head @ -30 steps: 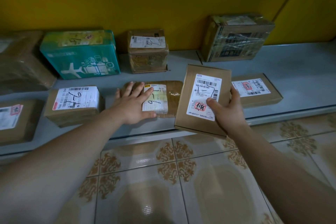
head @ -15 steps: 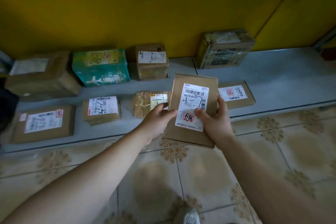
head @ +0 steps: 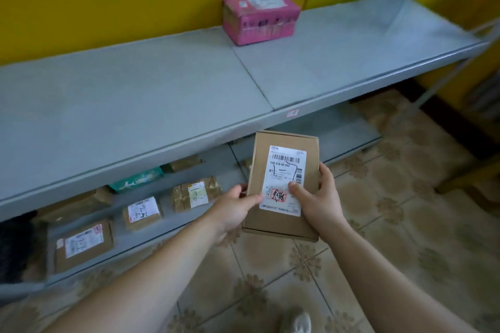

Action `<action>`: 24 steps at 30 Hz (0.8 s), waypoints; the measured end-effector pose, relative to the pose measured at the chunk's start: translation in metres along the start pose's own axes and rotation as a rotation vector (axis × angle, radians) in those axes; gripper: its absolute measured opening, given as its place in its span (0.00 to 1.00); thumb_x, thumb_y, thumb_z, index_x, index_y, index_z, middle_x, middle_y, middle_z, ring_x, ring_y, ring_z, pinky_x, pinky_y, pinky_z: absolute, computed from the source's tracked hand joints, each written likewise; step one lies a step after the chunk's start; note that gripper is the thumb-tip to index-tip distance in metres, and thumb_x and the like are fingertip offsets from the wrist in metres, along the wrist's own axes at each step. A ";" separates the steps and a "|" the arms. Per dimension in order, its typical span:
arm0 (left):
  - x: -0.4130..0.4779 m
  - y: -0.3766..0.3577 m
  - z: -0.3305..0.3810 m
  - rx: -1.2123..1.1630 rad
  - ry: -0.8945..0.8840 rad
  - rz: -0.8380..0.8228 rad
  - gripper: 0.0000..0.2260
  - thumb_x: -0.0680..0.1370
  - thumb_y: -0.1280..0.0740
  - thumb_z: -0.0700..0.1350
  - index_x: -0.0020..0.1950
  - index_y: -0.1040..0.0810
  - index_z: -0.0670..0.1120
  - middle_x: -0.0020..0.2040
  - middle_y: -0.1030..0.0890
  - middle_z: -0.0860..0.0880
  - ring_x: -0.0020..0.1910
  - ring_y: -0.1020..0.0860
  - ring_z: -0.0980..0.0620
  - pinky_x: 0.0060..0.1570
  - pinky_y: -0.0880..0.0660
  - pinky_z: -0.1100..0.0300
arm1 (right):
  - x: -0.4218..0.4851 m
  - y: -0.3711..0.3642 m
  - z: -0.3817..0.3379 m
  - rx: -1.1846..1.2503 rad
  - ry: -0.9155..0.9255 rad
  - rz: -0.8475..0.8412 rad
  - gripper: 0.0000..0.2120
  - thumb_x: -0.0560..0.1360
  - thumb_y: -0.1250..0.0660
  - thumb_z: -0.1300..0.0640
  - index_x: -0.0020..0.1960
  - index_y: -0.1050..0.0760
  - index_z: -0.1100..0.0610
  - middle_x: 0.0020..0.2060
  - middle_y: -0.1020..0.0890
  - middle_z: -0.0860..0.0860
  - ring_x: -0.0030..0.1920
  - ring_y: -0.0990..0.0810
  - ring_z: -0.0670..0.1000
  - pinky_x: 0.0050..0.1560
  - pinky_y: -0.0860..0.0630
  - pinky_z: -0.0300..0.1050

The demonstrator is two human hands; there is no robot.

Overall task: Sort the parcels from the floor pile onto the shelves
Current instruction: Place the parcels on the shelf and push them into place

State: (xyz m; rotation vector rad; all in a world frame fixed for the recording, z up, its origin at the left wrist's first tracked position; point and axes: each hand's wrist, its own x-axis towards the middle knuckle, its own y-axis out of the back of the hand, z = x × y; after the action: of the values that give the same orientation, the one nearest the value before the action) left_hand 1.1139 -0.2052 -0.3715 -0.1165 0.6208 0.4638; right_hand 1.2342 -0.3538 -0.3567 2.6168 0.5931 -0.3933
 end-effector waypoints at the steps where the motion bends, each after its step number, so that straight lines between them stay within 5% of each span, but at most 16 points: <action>1: -0.002 -0.017 0.013 0.006 -0.015 -0.017 0.14 0.78 0.32 0.50 0.62 0.25 0.50 0.55 0.18 0.53 0.53 0.19 0.54 0.58 0.24 0.55 | -0.001 0.021 -0.005 0.008 0.010 0.021 0.36 0.75 0.26 0.56 0.76 0.41 0.47 0.47 0.25 0.33 0.44 0.22 0.35 0.39 0.25 0.34; 5: 0.004 -0.095 0.062 -0.021 -0.059 -0.038 0.07 0.79 0.34 0.47 0.55 0.30 0.54 0.47 0.21 0.58 0.45 0.22 0.61 0.42 0.26 0.66 | 0.019 0.106 -0.014 0.033 0.043 0.068 0.35 0.75 0.27 0.56 0.75 0.40 0.47 0.50 0.23 0.36 0.45 0.23 0.34 0.42 0.26 0.35; 9: 0.033 -0.181 0.091 -0.037 -0.043 0.008 0.10 0.79 0.33 0.46 0.60 0.24 0.47 0.54 0.17 0.50 0.51 0.19 0.54 0.51 0.23 0.60 | 0.066 0.192 -0.008 0.037 0.057 0.044 0.36 0.75 0.26 0.55 0.76 0.41 0.46 0.58 0.21 0.43 0.47 0.22 0.36 0.42 0.25 0.37; 13: 0.065 -0.246 0.107 -0.076 -0.014 0.055 0.06 0.80 0.35 0.43 0.56 0.22 0.46 0.46 0.16 0.53 0.42 0.18 0.58 0.36 0.24 0.68 | 0.115 0.256 -0.001 -0.022 0.054 -0.010 0.36 0.75 0.26 0.54 0.76 0.42 0.46 0.52 0.23 0.37 0.46 0.23 0.35 0.40 0.27 0.34; 21: 0.151 -0.272 0.122 -0.055 0.054 0.103 0.10 0.80 0.34 0.46 0.60 0.24 0.46 0.51 0.16 0.52 0.49 0.18 0.53 0.49 0.22 0.58 | 0.217 0.266 0.002 -0.095 0.011 -0.143 0.35 0.76 0.27 0.55 0.76 0.42 0.47 0.49 0.23 0.35 0.40 0.25 0.32 0.31 0.29 0.26; 24: 0.208 -0.265 0.108 0.021 0.048 0.138 0.13 0.80 0.35 0.50 0.61 0.24 0.47 0.54 0.17 0.53 0.53 0.19 0.53 0.59 0.24 0.52 | 0.269 0.248 0.018 -0.123 0.022 -0.184 0.36 0.75 0.27 0.54 0.76 0.42 0.46 0.53 0.22 0.38 0.43 0.24 0.35 0.38 0.26 0.30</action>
State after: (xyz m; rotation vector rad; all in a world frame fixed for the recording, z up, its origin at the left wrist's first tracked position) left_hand 1.4397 -0.3352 -0.4135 -0.0650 0.6834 0.5893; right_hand 1.5796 -0.4728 -0.3842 2.4602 0.8420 -0.3725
